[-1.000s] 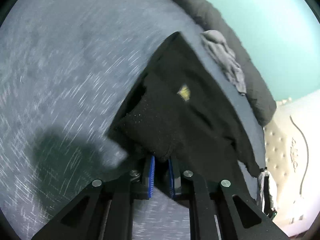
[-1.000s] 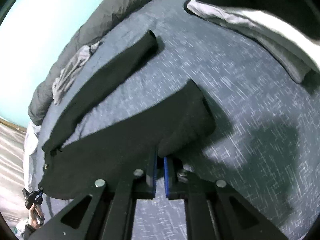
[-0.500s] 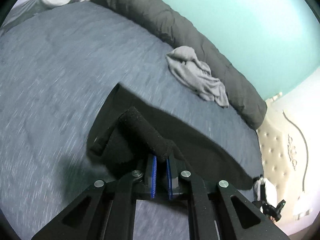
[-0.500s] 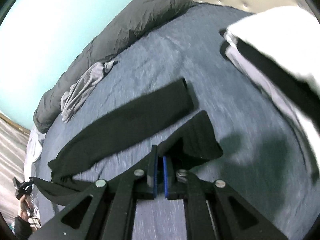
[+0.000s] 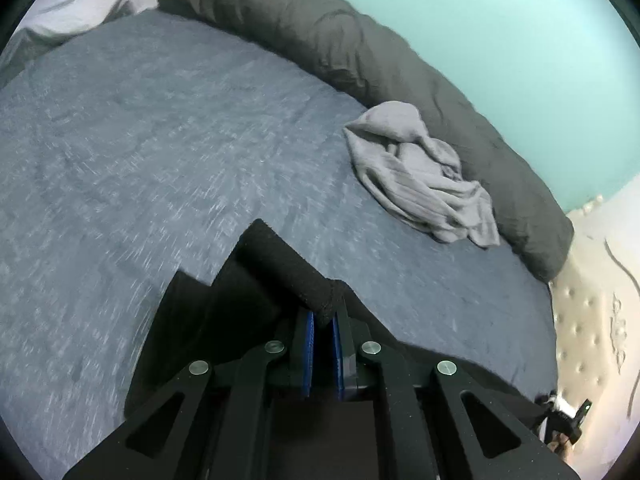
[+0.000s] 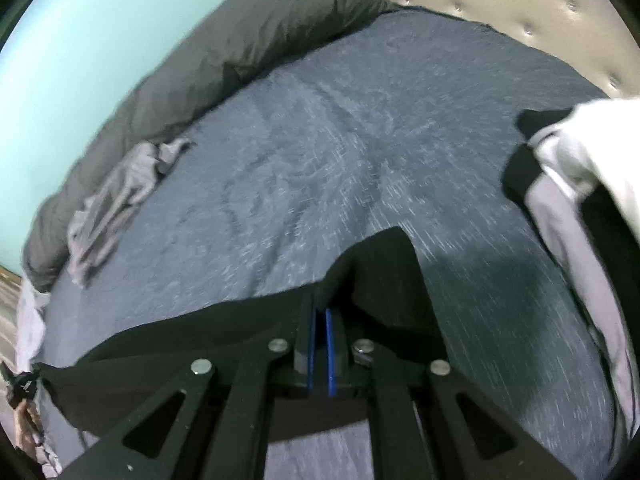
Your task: Fold clothes
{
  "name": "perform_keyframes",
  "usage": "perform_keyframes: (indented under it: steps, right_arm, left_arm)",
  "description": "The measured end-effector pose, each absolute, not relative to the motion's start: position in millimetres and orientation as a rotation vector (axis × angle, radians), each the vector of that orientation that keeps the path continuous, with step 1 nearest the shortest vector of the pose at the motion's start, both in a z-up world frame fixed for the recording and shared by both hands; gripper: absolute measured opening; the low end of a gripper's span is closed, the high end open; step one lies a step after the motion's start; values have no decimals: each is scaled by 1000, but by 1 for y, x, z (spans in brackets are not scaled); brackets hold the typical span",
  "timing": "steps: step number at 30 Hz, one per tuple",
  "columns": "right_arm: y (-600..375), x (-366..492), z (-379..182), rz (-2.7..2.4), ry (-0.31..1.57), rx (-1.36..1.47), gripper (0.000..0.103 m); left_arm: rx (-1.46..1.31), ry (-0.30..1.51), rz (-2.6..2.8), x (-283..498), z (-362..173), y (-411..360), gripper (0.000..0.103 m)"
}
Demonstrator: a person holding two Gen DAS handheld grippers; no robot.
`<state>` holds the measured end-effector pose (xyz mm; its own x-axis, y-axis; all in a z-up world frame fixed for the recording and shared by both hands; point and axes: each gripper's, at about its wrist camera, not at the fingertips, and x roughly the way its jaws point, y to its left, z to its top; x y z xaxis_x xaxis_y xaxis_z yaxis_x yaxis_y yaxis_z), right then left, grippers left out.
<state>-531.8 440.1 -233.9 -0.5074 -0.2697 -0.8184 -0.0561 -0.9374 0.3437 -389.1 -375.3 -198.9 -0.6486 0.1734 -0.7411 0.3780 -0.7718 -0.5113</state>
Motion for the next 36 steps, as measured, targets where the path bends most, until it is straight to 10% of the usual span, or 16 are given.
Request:
perform_keyframes:
  steps: [6,13,22,36]
  right_arm:
    - [432,-561,-277,-2551,-548,1573,10]
    - [450,-548,-261,-2692,-464,1424,46]
    - [483,-486,-270,-2677,-577,1342,57]
    - [478,-468,-312,-2536,-856,1372,66]
  left_arm:
    - [1278,1140,-2465,-416,-250,-392,15]
    - [1122,1306,-2534,-400,-235,-413,29]
    - [1193,1069,-2608,-330,-222,-411,29]
    - [1264,1226,-2510,-263,-282,-397,31]
